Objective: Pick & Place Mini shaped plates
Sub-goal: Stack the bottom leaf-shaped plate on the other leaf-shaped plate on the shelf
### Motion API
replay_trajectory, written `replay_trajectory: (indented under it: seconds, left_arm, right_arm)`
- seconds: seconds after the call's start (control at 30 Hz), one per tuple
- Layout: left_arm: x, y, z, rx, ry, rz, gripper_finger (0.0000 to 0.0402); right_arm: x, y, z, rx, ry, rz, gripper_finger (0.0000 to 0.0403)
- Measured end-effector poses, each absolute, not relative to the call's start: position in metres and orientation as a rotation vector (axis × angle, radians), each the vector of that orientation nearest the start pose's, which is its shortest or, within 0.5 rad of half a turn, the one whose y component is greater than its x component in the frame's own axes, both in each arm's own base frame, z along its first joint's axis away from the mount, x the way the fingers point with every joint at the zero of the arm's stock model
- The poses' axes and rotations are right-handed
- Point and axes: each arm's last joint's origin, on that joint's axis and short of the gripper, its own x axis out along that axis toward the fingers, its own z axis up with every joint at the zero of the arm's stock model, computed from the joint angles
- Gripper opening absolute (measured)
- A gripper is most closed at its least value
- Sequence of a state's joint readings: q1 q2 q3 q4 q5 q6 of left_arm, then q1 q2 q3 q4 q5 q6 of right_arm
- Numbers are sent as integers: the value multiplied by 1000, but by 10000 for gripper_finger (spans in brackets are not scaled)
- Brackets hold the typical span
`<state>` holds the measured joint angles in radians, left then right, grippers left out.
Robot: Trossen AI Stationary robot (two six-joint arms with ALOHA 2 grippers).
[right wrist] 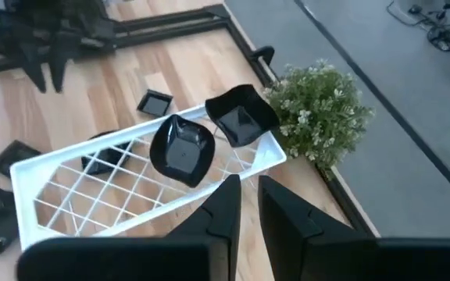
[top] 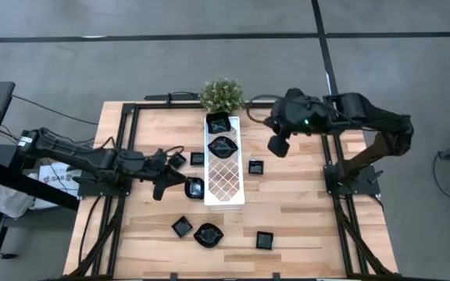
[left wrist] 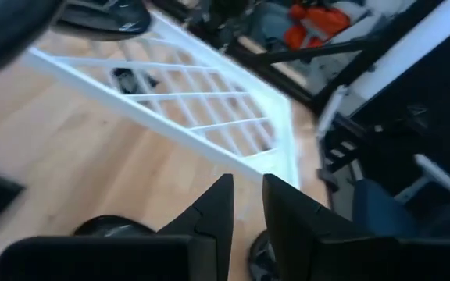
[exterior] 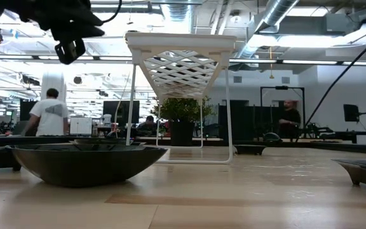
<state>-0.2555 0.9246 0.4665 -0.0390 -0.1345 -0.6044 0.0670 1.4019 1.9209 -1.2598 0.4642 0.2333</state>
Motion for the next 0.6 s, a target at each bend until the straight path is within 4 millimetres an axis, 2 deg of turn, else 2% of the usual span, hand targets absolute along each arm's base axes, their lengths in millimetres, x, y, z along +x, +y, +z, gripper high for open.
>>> replay_trajectory:
  seconds: [0.17, 0.37, 0.5, 0.6]
  left_arm:
    - [183, -58, 213, -472, 488, 0, 72]
    - [178, -76, 212, -443, 503, -75, 72]
    - [173, -91, 210, -399, 529, -163, 72]
    - [172, -104, 207, -386, 537, -227, 72]
  right_arm:
    - [216, 28, 447, 72, 666, -473, 42]
    - [198, 60, 383, 184, 608, -485, 42]
    - [194, 81, 338, 288, 555, -441, 42]
    - [193, 95, 312, 324, 525, -415, 42]
